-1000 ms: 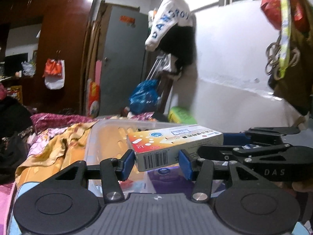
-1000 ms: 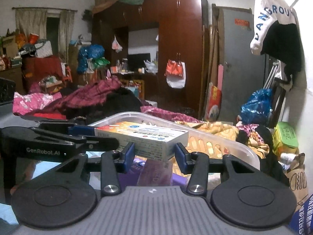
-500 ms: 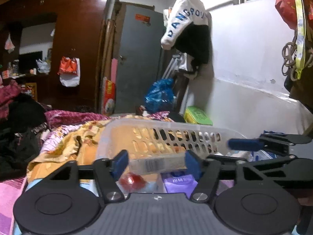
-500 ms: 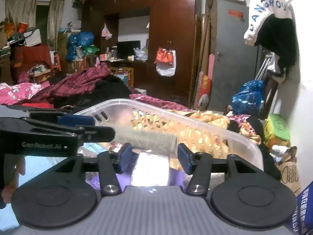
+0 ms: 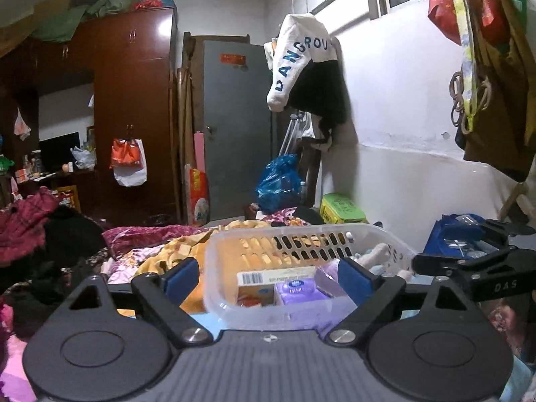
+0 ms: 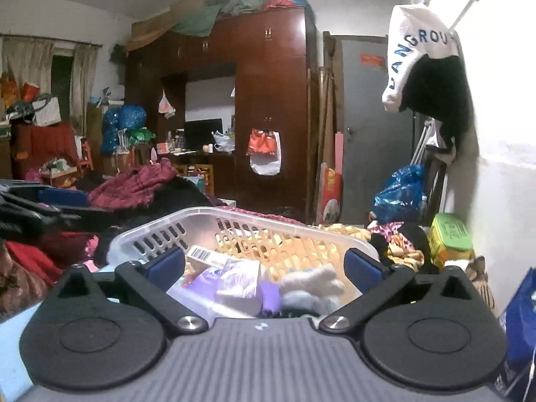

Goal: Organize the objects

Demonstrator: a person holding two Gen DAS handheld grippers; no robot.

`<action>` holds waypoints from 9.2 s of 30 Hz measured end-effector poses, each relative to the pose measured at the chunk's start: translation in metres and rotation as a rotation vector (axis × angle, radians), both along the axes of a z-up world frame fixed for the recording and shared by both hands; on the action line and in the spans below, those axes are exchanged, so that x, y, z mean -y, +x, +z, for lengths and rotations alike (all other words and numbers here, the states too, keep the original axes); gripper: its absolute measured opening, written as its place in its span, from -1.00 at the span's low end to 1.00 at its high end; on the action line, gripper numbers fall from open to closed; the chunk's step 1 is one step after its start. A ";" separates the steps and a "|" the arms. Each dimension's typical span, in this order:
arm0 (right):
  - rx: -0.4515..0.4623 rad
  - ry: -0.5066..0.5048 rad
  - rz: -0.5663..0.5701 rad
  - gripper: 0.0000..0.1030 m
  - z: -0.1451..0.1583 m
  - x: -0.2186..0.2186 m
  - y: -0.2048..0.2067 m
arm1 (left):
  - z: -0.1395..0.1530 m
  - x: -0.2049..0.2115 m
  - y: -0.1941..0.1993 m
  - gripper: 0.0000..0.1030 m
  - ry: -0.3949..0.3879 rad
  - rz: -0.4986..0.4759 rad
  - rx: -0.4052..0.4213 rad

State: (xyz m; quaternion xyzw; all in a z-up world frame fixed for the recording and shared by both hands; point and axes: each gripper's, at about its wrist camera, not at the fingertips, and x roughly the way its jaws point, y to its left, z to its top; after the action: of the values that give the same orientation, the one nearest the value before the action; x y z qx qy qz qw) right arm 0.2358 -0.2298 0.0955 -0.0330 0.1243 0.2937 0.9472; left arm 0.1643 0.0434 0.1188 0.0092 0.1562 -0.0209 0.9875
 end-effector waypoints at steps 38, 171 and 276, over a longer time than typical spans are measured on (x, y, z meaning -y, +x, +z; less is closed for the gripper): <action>-0.431 -0.063 -0.114 1.00 -0.128 0.018 0.055 | -0.149 -0.027 0.046 0.79 -0.177 0.006 -0.352; -0.017 -0.058 -0.174 1.00 -0.018 -0.016 -0.004 | -0.030 0.024 0.029 0.88 0.054 0.000 0.012; -0.002 0.059 -0.163 1.00 -0.075 0.021 -0.170 | -0.085 0.063 -0.135 0.95 0.028 0.032 0.071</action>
State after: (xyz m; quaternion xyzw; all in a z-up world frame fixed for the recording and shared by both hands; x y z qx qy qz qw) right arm 0.0655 -0.2510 0.0201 0.0058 0.1190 0.2191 0.9684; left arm 0.0295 -0.0198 0.0342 0.0213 0.1213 -0.0025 0.9924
